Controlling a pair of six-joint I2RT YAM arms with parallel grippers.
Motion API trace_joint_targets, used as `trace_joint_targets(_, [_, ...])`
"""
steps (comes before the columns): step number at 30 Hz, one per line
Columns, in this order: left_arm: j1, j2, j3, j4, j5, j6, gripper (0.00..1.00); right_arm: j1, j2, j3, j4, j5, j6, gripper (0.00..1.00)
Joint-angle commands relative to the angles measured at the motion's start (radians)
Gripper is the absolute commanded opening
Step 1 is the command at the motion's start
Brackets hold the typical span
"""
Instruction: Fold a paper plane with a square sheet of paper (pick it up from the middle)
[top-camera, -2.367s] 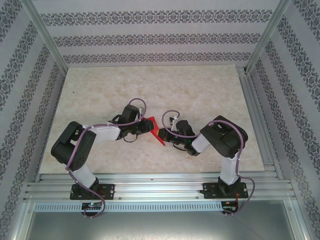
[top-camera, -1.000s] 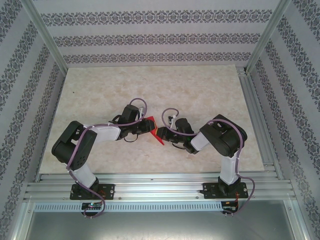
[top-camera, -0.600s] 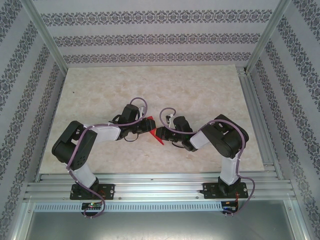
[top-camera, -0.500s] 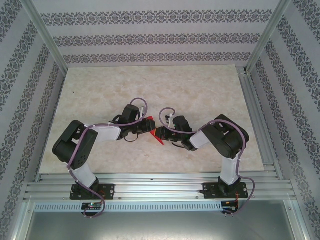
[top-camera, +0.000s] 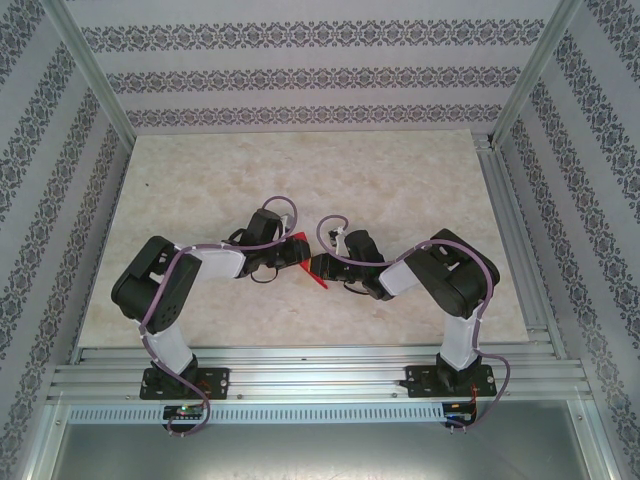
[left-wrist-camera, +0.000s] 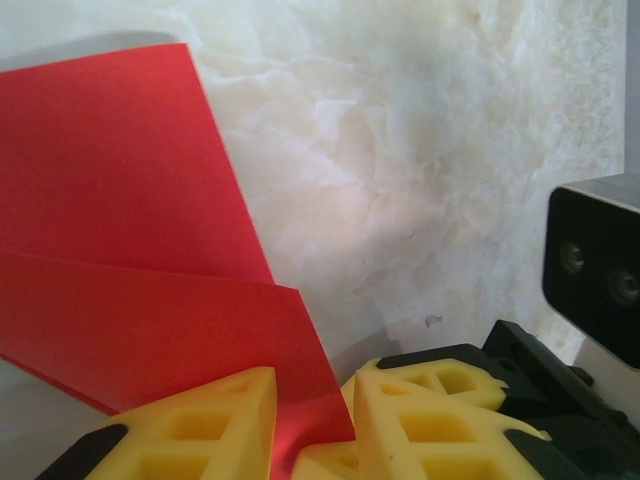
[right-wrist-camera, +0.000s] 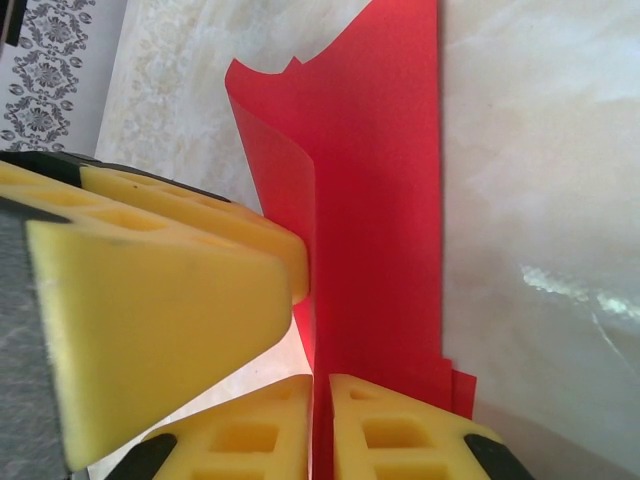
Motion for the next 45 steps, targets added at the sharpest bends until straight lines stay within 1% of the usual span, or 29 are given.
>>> trace_joint_targets(1, [-0.006, 0.005, 0.018, -0.034, -0.035, 0.009, 0.28, 0.006, 0.041, -0.007, -0.130, 0.061, -0.026, 0.13])
trace_joint_targets(9, [-0.006, 0.010, 0.013, -0.043, -0.049, 0.010, 0.28, 0.003, 0.044, -0.013, -0.116, 0.055, -0.014, 0.13])
trace_joint_targets(18, [-0.006, 0.033, 0.028, -0.030, -0.020, 0.029, 0.28, 0.005, 0.049, -0.027, -0.091, 0.053, -0.012, 0.12])
trace_joint_targets(25, [-0.006, 0.037, 0.046, -0.024, 0.009, 0.051, 0.29, -0.007, 0.006, -0.049, -0.013, -0.004, 0.033, 0.17])
trace_joint_targets(36, [-0.006, 0.031, 0.024, -0.010, 0.021, 0.052, 0.29, -0.014, -0.142, -0.015, -0.168, -0.027, 0.028, 0.22])
trace_joint_targets(45, [-0.007, 0.029, 0.021, -0.001, 0.028, 0.046, 0.30, -0.008, -0.139, -0.010, -0.228, -0.031, 0.022, 0.19])
